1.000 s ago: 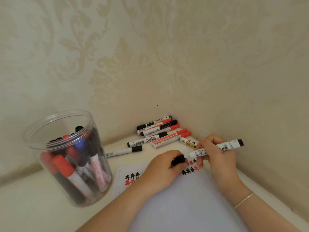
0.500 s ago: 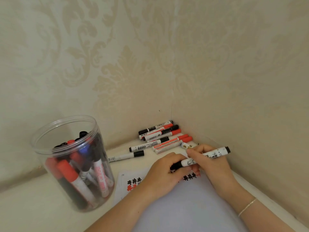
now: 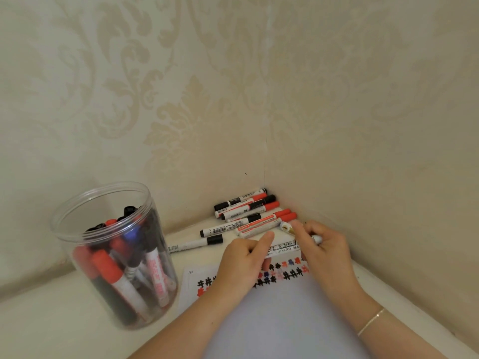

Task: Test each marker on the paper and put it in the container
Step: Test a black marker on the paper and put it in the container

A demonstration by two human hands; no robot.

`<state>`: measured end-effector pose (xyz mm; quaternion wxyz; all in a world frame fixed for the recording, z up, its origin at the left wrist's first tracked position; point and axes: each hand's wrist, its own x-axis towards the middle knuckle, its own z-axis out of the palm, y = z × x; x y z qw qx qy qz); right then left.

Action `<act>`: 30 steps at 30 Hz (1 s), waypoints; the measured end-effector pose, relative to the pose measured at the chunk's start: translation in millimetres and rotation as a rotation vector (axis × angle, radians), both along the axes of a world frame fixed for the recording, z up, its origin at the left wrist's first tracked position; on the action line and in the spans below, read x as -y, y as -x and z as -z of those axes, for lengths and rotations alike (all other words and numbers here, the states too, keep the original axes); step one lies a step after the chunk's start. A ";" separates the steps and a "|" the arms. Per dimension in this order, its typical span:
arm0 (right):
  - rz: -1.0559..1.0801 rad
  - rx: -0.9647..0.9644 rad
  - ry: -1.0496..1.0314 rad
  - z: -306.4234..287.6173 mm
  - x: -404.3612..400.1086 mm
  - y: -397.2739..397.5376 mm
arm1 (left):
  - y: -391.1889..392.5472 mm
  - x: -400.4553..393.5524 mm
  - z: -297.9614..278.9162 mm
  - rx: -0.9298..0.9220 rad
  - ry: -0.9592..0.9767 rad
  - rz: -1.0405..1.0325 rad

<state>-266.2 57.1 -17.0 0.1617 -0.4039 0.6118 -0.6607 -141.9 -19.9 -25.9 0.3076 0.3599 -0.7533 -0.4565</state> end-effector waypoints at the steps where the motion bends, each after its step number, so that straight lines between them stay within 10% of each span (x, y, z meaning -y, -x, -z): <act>1: -0.002 -0.014 -0.010 0.3 1.2 0.7 | 0.9 0.8 1.4 0.012 0.001 -0.019; 10: -0.020 -0.152 -0.148 -49.8 2.4 -10.6 | -6.7 -17.6 -28.4 -0.198 0.107 -0.145; 15: -0.070 0.322 0.047 -120.3 11.9 -32.7 | -34.9 -31.8 -127.3 -0.515 0.346 -0.146; 19: -0.252 0.442 0.016 -144.8 36.9 -77.8 | -72.8 -29.7 -177.8 -0.288 0.786 -0.305; 30: -0.237 -1.027 -0.690 -107.8 93.0 -112.2 | -152.3 -9.9 -177.2 0.089 1.145 -0.608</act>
